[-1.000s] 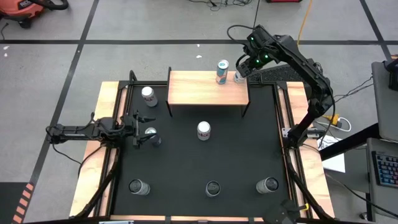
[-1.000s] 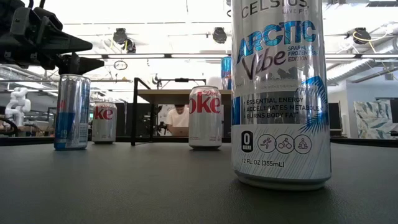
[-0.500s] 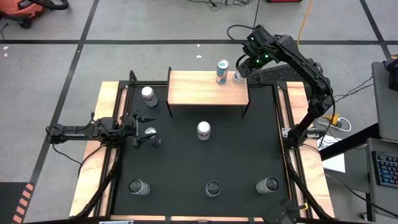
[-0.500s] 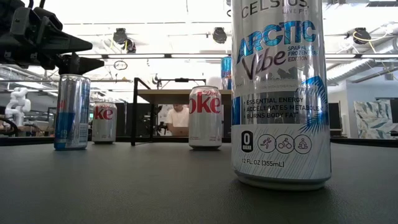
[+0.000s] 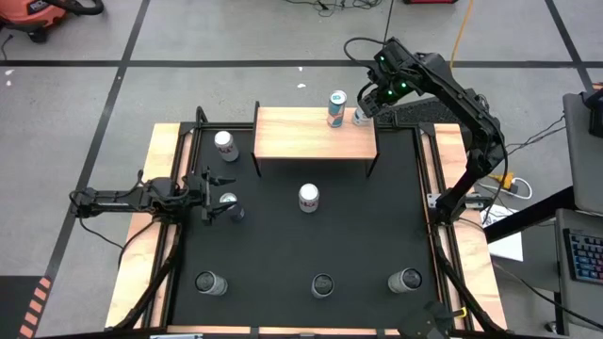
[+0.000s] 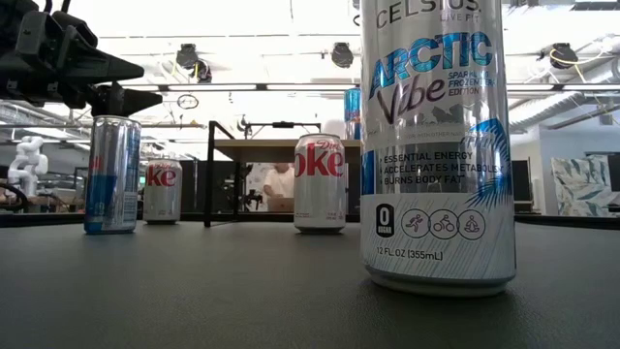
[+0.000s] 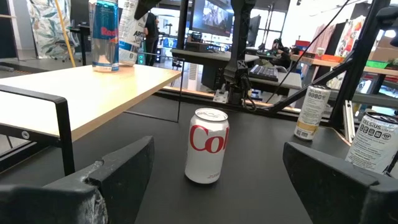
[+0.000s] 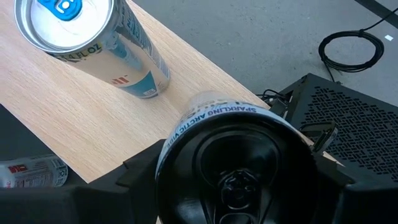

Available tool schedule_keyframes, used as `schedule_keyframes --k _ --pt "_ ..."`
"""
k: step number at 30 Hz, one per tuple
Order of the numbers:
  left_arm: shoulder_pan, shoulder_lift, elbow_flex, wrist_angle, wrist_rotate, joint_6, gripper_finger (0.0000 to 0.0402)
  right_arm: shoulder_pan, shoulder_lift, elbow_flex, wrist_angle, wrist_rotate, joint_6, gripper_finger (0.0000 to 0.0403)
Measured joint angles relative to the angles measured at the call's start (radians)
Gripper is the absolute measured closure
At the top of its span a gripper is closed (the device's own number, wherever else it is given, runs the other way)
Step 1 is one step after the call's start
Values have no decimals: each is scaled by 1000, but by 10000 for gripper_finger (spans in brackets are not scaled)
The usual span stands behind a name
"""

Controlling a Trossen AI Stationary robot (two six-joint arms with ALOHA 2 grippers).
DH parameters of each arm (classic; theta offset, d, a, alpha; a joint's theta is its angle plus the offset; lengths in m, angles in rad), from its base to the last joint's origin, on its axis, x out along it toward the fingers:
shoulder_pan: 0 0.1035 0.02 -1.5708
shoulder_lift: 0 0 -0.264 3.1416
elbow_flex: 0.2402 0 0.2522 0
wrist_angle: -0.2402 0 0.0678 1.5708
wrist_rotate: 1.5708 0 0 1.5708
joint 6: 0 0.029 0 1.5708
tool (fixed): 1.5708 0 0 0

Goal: Place canned beverage on shelf
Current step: Put the top white-blue soda can on the shelf

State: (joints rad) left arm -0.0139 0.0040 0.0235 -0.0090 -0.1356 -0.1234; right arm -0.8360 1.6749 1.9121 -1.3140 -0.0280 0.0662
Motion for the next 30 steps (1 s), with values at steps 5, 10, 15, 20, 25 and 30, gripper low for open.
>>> schedule_keyframes --k 5,10,15,20,25,30 --pt "0 0 0 0 0 0 41 0 1 8 -36 -1 0 149" --pt "0 0 0 0 0 0 41 -2 10 82 -91 -6 2 149" --pt "0 0 0 0 0 0 41 -2 3 118 -113 -4 22 149" --pt "0 0 0 0 0 0 41 -2 27 117 -115 -2 26 149" --pt "0 0 0 0 0 0 41 0 60 122 -142 -2 23 149" --pt "0 0 0 0 0 0 41 0 71 124 -137 -2 7 149"
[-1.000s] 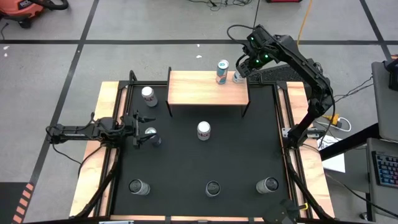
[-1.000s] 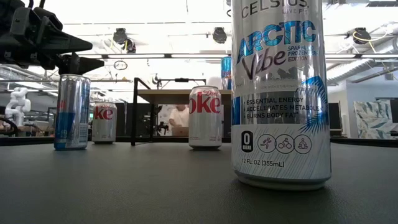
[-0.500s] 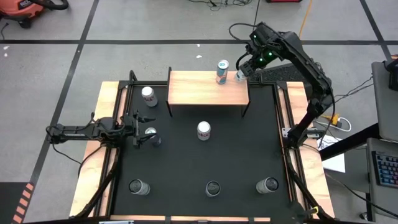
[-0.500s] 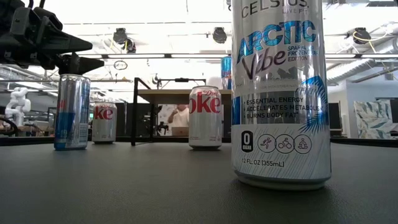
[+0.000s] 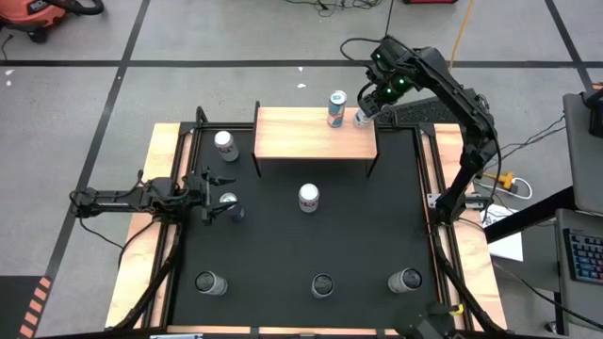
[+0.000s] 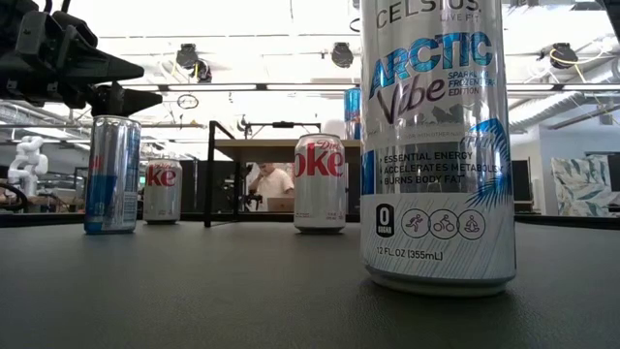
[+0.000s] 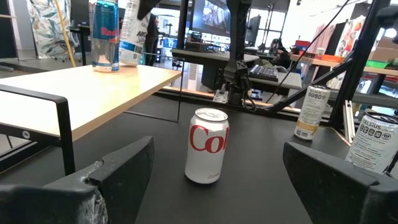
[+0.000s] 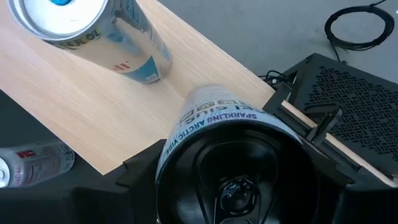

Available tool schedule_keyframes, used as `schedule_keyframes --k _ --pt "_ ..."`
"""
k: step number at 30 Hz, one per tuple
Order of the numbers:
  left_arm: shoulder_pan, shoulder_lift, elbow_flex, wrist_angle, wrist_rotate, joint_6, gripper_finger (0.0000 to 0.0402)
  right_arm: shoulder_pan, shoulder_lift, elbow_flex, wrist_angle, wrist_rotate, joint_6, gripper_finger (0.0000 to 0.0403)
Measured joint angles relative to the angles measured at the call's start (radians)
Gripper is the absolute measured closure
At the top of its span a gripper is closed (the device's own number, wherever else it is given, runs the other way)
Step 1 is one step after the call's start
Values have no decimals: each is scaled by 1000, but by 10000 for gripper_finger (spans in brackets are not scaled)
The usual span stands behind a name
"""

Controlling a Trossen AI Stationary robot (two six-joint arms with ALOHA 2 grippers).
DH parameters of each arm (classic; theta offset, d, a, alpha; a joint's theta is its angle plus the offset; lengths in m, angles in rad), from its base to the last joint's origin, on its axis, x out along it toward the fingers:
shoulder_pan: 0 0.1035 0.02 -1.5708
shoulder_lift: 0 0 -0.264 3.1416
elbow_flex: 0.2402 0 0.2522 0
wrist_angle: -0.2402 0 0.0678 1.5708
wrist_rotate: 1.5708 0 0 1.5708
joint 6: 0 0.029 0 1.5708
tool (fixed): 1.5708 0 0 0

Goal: Place canned beverage on shelf
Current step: Put the top white-blue soda can on the shelf

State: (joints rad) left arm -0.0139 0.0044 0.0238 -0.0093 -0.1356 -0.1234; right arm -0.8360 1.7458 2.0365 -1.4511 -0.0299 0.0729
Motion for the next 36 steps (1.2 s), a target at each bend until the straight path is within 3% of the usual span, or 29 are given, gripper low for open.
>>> schedule_keyframes --k 5,14,27,36 --pt "0 0 0 0 0 0 41 0 -2 -1 2 0 -7 146" --pt "0 0 0 0 0 0 41 0 5 -7 7 3 -7 106" --pt "0 0 0 0 0 0 41 0 2 -5 20 1 -7 105" --pt "0 0 0 0 0 0 41 0 -3 -5 -72 -1 -8 105"
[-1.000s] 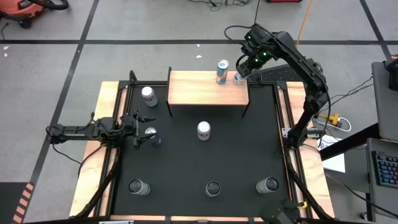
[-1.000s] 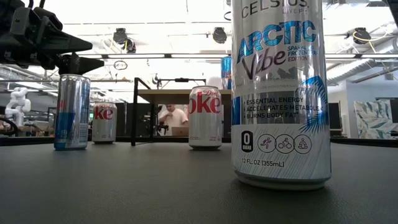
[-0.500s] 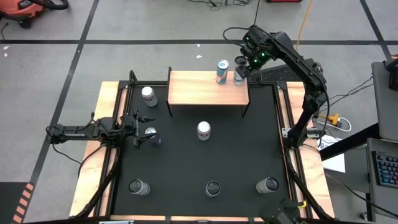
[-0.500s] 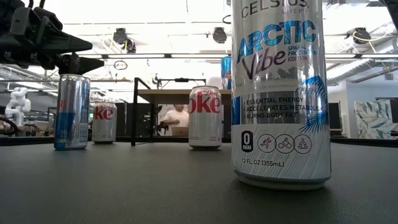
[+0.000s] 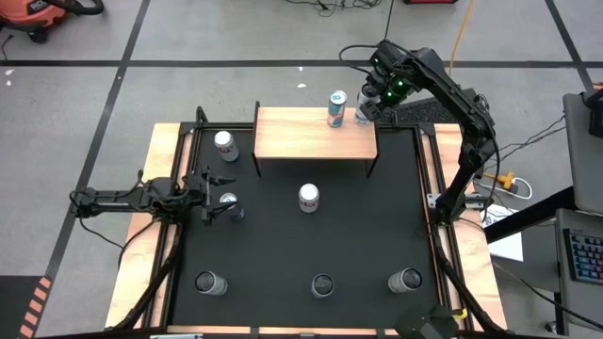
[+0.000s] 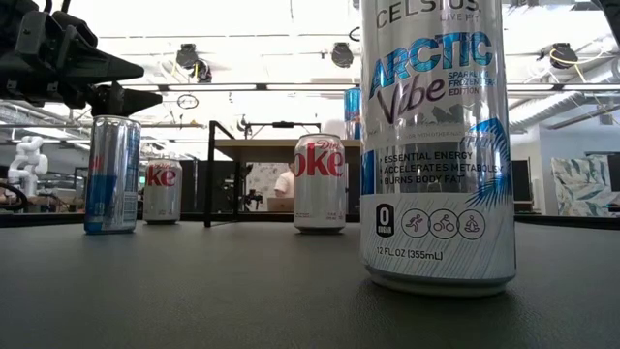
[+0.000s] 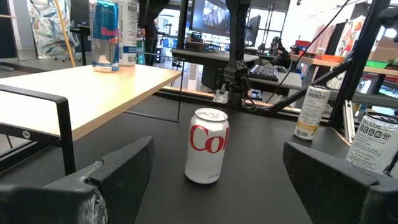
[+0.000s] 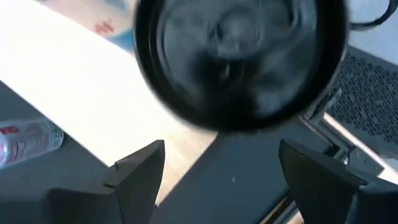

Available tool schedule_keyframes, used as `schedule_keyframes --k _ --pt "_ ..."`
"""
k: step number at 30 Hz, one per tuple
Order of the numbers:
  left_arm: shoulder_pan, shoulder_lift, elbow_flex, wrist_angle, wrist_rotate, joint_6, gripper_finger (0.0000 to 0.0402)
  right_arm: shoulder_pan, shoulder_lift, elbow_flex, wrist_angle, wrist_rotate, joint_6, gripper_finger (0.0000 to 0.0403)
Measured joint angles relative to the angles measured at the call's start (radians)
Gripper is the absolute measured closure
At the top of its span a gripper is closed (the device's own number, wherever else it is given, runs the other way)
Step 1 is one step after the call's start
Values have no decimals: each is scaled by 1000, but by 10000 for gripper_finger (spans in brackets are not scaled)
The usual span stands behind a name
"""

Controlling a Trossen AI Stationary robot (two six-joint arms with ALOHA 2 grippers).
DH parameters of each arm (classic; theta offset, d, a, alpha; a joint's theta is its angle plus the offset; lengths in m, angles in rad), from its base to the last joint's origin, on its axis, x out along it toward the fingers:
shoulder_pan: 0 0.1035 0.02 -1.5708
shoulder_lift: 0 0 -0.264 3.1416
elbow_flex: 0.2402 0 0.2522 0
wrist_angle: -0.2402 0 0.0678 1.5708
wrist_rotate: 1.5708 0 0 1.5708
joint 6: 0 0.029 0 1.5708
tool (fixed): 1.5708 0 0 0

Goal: Place canned beverage on shelf
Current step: Put the top white-blue soda can on the shelf

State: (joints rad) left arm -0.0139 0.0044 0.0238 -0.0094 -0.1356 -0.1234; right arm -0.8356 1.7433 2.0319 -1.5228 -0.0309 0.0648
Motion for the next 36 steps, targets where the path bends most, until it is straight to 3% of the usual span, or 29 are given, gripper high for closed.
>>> schedule_keyframes --k 11,18,27,36 --pt "0 0 0 0 0 0 41 0 -85 2 -25 19 -27 106" --pt "0 0 0 0 0 0 41 -4 -97 2 25 239 -2 129" --pt "0 0 0 0 0 0 41 -22 -96 2 191 239 1 216" --pt "0 0 0 0 0 0 41 -58 -96 2 245 240 2 290"
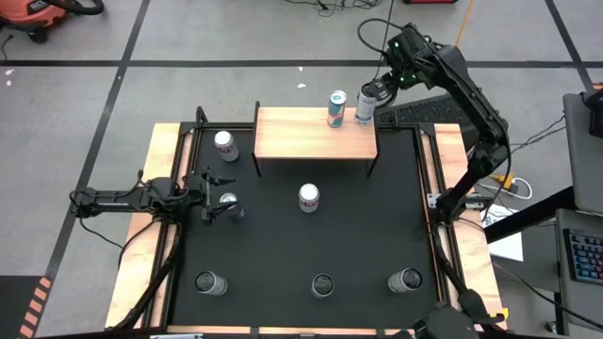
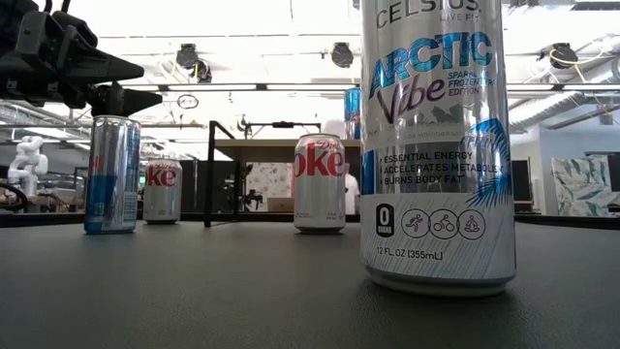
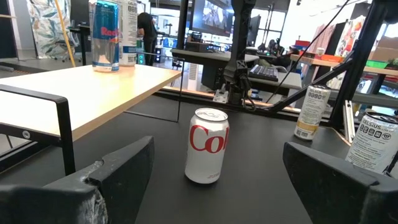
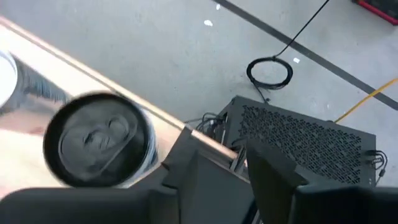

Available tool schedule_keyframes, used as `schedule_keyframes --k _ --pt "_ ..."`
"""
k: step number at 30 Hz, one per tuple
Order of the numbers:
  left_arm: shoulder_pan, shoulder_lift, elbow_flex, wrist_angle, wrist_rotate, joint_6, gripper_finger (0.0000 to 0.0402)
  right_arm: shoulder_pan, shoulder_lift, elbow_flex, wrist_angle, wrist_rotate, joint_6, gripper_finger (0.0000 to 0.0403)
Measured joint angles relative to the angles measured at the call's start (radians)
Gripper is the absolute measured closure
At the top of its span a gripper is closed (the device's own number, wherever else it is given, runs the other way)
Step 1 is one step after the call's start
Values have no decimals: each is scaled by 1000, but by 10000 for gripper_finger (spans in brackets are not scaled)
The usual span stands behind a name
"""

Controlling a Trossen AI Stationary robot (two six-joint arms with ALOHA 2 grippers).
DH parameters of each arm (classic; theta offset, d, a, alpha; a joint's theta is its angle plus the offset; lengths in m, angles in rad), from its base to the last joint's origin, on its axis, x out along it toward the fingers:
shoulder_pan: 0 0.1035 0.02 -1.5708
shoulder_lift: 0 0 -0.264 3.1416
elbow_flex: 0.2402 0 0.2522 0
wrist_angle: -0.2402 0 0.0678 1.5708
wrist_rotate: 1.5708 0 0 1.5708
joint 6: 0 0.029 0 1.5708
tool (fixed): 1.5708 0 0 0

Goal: Place canned beverage on shelf
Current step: Put the top white-blue soda can on the shelf

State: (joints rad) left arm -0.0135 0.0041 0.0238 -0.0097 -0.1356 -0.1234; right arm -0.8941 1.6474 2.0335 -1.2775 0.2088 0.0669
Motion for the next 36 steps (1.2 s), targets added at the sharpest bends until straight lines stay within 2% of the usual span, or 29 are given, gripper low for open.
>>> schedule_keyframes --k 18,27,32,36 --pt "0 0 0 0 0 0 41 -3 38 0 56 -3 0 372" --pt "0 0 0 0 0 0 41 -3 37 0 58 -4 11 381" --pt "0 0 0 0 0 0 41 -3 37 0 59 -77 17 381" --pt "0 0 0 0 0 0 41 -3 37 0 59 -81 23 381"
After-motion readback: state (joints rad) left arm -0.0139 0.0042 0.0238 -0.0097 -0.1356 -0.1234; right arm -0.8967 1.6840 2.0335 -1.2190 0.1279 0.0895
